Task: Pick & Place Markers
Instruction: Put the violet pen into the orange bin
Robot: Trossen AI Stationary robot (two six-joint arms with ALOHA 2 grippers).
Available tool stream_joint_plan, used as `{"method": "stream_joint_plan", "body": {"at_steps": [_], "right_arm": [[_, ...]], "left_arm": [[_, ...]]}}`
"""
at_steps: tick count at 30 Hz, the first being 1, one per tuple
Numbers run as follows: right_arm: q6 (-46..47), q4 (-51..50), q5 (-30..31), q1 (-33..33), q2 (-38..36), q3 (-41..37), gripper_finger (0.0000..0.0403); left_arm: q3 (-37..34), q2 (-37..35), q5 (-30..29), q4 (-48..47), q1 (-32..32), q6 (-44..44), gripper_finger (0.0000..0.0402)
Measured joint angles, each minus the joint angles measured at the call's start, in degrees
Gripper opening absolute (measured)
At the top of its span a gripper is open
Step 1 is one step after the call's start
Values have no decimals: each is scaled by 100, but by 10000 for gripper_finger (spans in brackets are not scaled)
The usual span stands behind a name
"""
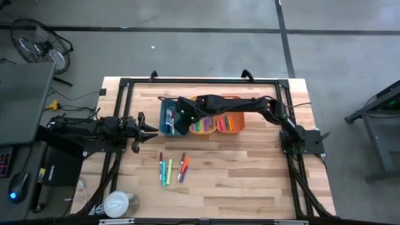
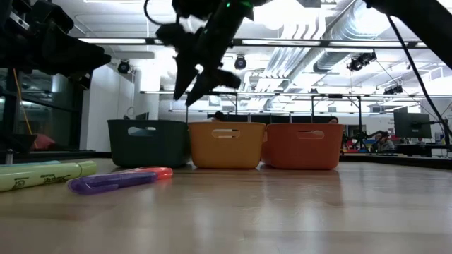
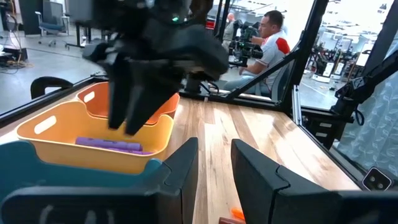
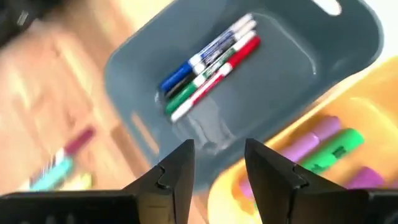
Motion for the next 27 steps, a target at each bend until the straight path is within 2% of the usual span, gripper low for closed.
{"method": "stream_joint_plan", "body": {"at_steps": [4,11,14,20,27], "right_arm": [[-851,-362,-26,131,-234,2,130],[-1722,-748,-106,370,-509,2,130],[-2343,-887,-443,530,-545,2,130],[-3793,-1033,-1614,798,-542,0,130],[-5444,-936,-1890,1056,-534,-470,130]], "left_arm": [[0,0,0,2,2,0,94],[0,-1,0,1,-1,0,94],[2,-2,0,2,2,0,94],[0,-2,2,2,2,0,94],[2,-2,2,2,0,0,94]]}}
